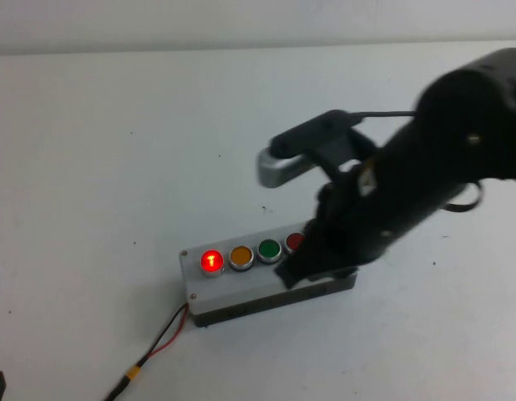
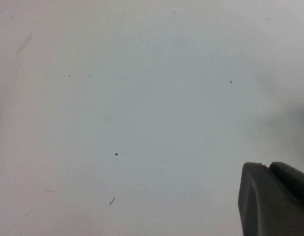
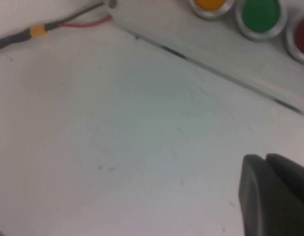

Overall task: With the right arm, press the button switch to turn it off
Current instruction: Press the button to turn off

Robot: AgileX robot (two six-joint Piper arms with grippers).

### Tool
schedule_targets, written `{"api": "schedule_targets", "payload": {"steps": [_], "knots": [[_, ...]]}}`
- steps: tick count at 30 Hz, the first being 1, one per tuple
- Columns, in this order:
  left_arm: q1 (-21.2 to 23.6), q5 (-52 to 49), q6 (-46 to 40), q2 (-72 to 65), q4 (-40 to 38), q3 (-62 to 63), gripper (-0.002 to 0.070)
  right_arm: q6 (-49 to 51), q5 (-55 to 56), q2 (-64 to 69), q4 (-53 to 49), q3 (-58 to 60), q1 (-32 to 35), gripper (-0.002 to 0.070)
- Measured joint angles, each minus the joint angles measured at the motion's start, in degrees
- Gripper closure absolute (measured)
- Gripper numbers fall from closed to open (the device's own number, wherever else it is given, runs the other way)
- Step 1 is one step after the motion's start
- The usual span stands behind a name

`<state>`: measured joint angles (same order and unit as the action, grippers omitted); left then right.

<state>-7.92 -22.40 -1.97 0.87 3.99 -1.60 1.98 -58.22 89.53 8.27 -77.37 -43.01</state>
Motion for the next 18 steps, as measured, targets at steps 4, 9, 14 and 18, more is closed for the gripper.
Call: {"api": "schedule_targets", "payload": {"steps": [4,9,14,18], "knots": [[0.0,0.0,0.0,0.0,0.0,0.0,0.0677,0.21,-1.11,9.98,-1.27,-9.87,-4.2,0.0691],[0.0,0.0,0.0,0.0,0.0,0.0,0.0677,0.21,-3.14,19.03,-1.68,-21.13,-5.53,0.0691],[0.0,0.0,0.0,0.0,0.0,0.0,0.0677,0.21,-6.48,27.21,-1.92,-30.73,-5.6,0.0691],[0.0,0.0,0.0,0.0,0.0,0.0,0.0677,0.21,-8.34,31.34,-2.27,-35.69,-5.6,0.0691]]}}
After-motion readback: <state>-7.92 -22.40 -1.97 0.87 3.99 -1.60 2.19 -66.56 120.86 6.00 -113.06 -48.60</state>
